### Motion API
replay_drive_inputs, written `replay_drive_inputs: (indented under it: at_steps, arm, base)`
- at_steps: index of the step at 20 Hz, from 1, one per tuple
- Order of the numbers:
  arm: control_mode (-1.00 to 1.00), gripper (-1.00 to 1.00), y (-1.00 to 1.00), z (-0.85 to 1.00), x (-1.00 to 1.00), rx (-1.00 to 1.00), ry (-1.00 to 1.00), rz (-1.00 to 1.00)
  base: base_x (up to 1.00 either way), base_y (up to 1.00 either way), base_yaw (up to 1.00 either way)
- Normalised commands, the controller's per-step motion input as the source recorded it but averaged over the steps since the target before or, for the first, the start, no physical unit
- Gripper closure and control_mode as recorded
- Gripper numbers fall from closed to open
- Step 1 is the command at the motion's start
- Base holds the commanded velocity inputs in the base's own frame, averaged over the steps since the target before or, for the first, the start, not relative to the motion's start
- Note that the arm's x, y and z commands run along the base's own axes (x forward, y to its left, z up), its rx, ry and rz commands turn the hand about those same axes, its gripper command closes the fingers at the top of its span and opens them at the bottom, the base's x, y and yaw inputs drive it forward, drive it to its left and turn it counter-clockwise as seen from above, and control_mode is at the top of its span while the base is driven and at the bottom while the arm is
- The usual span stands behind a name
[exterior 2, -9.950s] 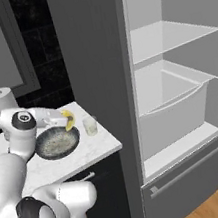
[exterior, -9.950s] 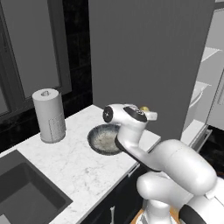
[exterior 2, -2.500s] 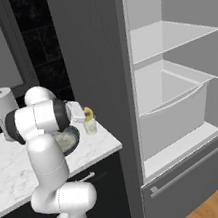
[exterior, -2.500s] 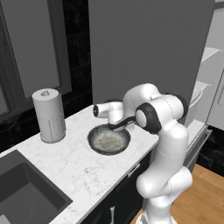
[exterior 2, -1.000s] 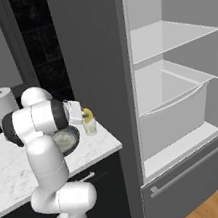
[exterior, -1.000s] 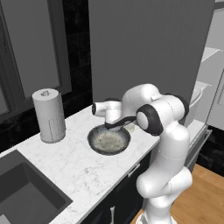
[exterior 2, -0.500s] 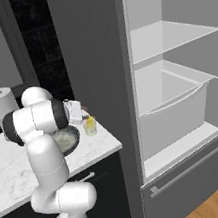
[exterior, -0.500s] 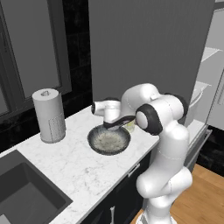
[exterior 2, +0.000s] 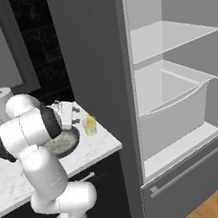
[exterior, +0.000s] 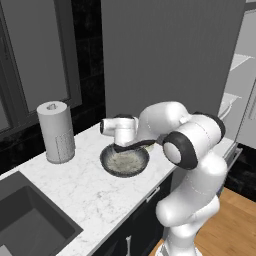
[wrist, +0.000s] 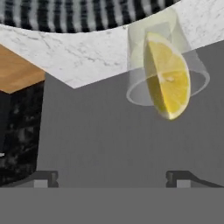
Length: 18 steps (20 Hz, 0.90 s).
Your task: Grab a lemon wedge from the fridge and one ice cube from the ice bowl, and put them in the glass of lemonade.
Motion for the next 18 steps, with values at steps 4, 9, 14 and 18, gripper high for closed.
replay_drive_inputs:
  at_steps: [4, 9, 14, 18]
  arm:
    - [-1.0, -1.0, 0.0, 0.47, -0.93, 0.13, -0.23, 0.0]
    - [-1.0, -1.0, 0.0, 0.58, -0.82, 0.28, -0.32, 0.0]
    - [-1.0, -1.0, 0.1, 0.46, -0.91, 0.19, -0.37, 0.0]
    - [-1.0, -1.0, 0.37, 0.38, -0.94, 0.01, -0.43, 0.0]
  base:
    - [0.0, 0.0, 0.0]
    - [0.0, 0.0, 0.0]
    - [0.0, 0.0, 0.0]
    - [0.0, 0.0, 0.0]
